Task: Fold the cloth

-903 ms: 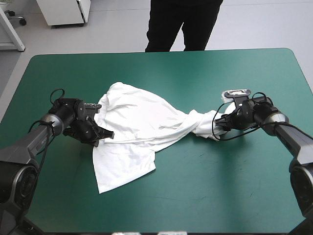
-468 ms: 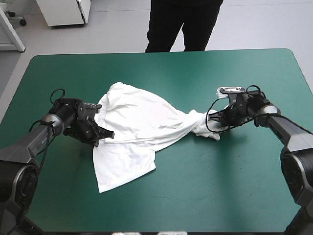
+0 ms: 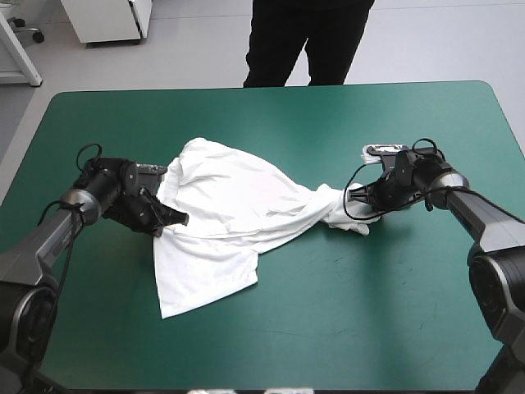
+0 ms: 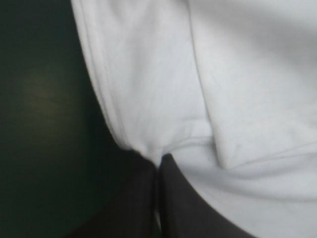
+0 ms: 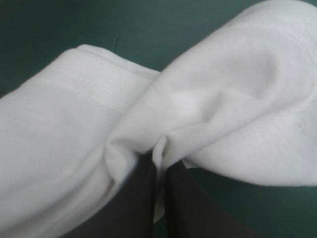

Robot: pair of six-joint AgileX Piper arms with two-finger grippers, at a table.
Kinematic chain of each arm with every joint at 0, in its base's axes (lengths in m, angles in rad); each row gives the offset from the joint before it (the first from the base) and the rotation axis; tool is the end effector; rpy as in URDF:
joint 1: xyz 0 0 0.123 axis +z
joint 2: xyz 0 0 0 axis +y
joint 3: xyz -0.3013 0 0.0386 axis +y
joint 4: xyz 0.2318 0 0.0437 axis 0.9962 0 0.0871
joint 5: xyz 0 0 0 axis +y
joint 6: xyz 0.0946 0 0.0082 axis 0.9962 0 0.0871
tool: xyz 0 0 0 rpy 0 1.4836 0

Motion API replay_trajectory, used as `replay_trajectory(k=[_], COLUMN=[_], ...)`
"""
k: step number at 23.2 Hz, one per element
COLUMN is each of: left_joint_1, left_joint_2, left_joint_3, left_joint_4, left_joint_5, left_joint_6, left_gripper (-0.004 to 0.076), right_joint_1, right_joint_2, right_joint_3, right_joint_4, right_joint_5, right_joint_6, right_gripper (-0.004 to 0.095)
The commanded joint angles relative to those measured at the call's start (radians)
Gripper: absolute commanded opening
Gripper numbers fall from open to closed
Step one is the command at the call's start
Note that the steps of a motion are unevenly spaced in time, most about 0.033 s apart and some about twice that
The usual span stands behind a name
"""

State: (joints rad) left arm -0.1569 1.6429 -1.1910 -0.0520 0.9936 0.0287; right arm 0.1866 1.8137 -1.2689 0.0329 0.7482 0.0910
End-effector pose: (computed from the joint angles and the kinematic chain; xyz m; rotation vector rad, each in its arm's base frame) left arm 0.3034 -0.0522 0.2661 0.2370 2.9217 -0.0882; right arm 0.3579 0.0697 0.2347 -0.1052 2.7798 0.1080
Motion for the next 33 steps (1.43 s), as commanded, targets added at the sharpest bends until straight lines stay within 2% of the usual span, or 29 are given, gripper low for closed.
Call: replay_trajectory(k=[1,7,10,14,17,19,23,28,33], left_joint_1=[-0.001,-0.001,-0.001,-0.001,-0.001,-0.001,-0.001,-0.001,-0.001], left_joint_2=[-0.152,-0.317,-0.393,-0.401,-0.401,-0.401,-0.441,-0.506,-0.542], left_joint_3=[-0.108,-0.300,-0.548,-0.877,-1.049,-1.134,-1.220,-1.221,-1.217], left_joint_4=[-0.001,-0.035,-0.050,-0.072,-0.121,-0.153,-0.237,-0.277,-0.277], left_joint_5=[0.031,0.070,0.063,0.025,-0.032,-0.033,-0.051,-0.058,0.013], left_joint_6=[-0.006,-0.006,-0.006,-0.006,0.001,0.014,0.049,0.078,0.071], left_gripper=[-0.0009,-0.0009,-0.0009,-0.0009,-0.0009,-0.0009,-0.0009,-0.0009,-0.0009], right_joint_1=[-0.007,-0.007,-0.007,-0.007,-0.007,-0.007,-0.007,-0.004,-0.004], right_joint_2=[-0.091,-0.269,-0.411,-0.511,-0.553,-0.584,-0.696,-0.781,-0.825], right_joint_3=[-0.056,-0.177,-0.326,-0.556,-0.720,-0.795,-0.840,-0.840,-0.838], right_joint_4=[-0.033,-0.064,-0.138,-0.205,-0.213,-0.203,-0.196,-0.135,-0.055], right_joint_5=[0.033,0.093,0.129,0.141,0.166,0.150,0.113,0.124,0.172], right_joint_6=[-0.016,-0.032,-0.032,-0.032,-0.041,-0.043,-0.043,-0.060,-0.081], right_gripper=[-0.0017,-0.0017,-0.0017,-0.0017,-0.0017,-0.0017,-0.0017,-0.0017,-0.0017])
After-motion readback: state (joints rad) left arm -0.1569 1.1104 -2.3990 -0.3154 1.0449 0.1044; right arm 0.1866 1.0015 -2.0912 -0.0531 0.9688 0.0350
